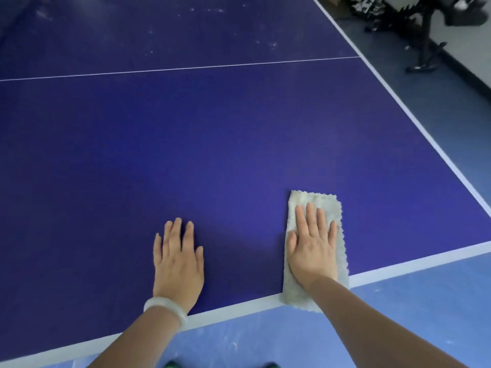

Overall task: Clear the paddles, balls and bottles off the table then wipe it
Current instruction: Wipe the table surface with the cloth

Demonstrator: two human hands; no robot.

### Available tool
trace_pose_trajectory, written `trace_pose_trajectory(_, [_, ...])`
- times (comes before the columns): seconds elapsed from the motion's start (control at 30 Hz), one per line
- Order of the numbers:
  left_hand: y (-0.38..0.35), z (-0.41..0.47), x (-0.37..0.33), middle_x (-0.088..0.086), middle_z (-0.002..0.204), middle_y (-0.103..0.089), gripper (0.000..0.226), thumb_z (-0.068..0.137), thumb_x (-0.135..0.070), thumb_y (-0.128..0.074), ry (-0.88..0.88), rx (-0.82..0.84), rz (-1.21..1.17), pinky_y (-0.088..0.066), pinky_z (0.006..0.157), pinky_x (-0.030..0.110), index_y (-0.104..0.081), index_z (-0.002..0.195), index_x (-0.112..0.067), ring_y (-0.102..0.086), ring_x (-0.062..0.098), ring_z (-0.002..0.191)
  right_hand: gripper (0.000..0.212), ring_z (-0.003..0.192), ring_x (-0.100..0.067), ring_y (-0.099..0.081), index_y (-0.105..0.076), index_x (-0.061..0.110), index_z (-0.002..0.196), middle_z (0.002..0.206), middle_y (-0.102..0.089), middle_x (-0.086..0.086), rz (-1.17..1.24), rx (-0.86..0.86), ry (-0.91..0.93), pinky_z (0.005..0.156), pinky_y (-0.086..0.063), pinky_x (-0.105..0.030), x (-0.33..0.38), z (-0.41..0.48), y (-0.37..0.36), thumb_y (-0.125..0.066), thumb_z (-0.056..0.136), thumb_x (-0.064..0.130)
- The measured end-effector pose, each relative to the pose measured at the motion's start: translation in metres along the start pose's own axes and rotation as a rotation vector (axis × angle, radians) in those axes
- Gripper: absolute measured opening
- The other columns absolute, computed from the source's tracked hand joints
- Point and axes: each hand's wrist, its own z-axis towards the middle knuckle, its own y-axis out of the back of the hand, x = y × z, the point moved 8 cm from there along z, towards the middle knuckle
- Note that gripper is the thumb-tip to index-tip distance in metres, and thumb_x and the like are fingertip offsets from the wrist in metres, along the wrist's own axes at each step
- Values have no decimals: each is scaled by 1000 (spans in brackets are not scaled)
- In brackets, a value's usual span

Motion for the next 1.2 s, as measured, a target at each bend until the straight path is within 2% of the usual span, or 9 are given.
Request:
trace_pose_trajectory(0.13, [-27,9,-112,20,153,-38,66,95,-47,-23,-52,132,-52,-25,115,58,-45,146,-10,-33,37,143,66,151,-13,15,-3,30,159,164,6,9,45,17,90,122,9,-46,2,1,5,-7,95,45])
trace_pose_trajectory(0.27, [-58,7,-131,18,161,-2,90,86,-73,0,31,306,45,2,117,59,-12,155,-17,-2,38,150,63,151,-9,15,-5,33,158,164,7,13,59,32,171,122,9,-42,-35,4,9,-8,97,46])
trace_pose_trajectory(0.37, [-56,9,-129,14,149,38,114,51,-86,35,30,376,88,16,114,56,33,145,-22,28,35,145,61,152,-12,9,-4,34,158,165,4,10,47,-27,-145,122,7,-44,-124,14,18,-10,98,44])
trace_pose_trajectory(0.43, [-51,11,-131,14,140,49,119,36,-87,39,62,446,129,15,115,58,47,134,-20,32,36,143,60,153,-16,5,-3,32,158,166,2,6,66,-32,-435,122,4,-48,-182,10,24,-14,101,43])
trace_pose_trajectory(0.53, [-46,11,-133,15,146,47,119,46,-93,22,85,493,154,12,116,58,46,137,-20,32,36,143,60,153,-20,2,-5,30,159,166,1,4,106,-32,-613,121,4,-50,-197,-3,26,-14,101,44])
trace_pose_trajectory(0.73, [-47,10,-134,14,155,37,111,71,-91,-11,103,512,166,10,118,57,41,140,-22,33,34,144,58,142,-22,-34,-47,26,146,151,-45,1,160,-112,-272,120,-10,-48,-130,-29,17,-33,93,42])
trace_pose_trajectory(0.87, [-47,9,-134,15,156,35,108,76,-89,-14,102,516,198,9,118,56,42,138,-22,32,34,144,47,105,-27,-46,-63,23,128,119,-60,-2,133,-223,-223,94,-31,-42,-148,-40,31,-40,90,39])
trace_pose_trajectory(1.0, [-47,9,-135,15,155,36,106,76,-88,-14,103,533,195,9,117,56,43,136,-22,31,35,144,31,83,-33,-53,-65,14,99,94,-54,-8,78,-158,-210,70,-49,-43,-153,-42,32,-42,93,33])
trace_pose_trajectory(1.2, [-45,10,-135,16,156,35,107,75,-89,-14,110,540,188,8,117,56,42,137,-22,29,36,145,20,90,-21,-52,-43,21,122,106,-36,5,344,138,-345,65,-41,-31,-171,-48,35,-42,102,26])
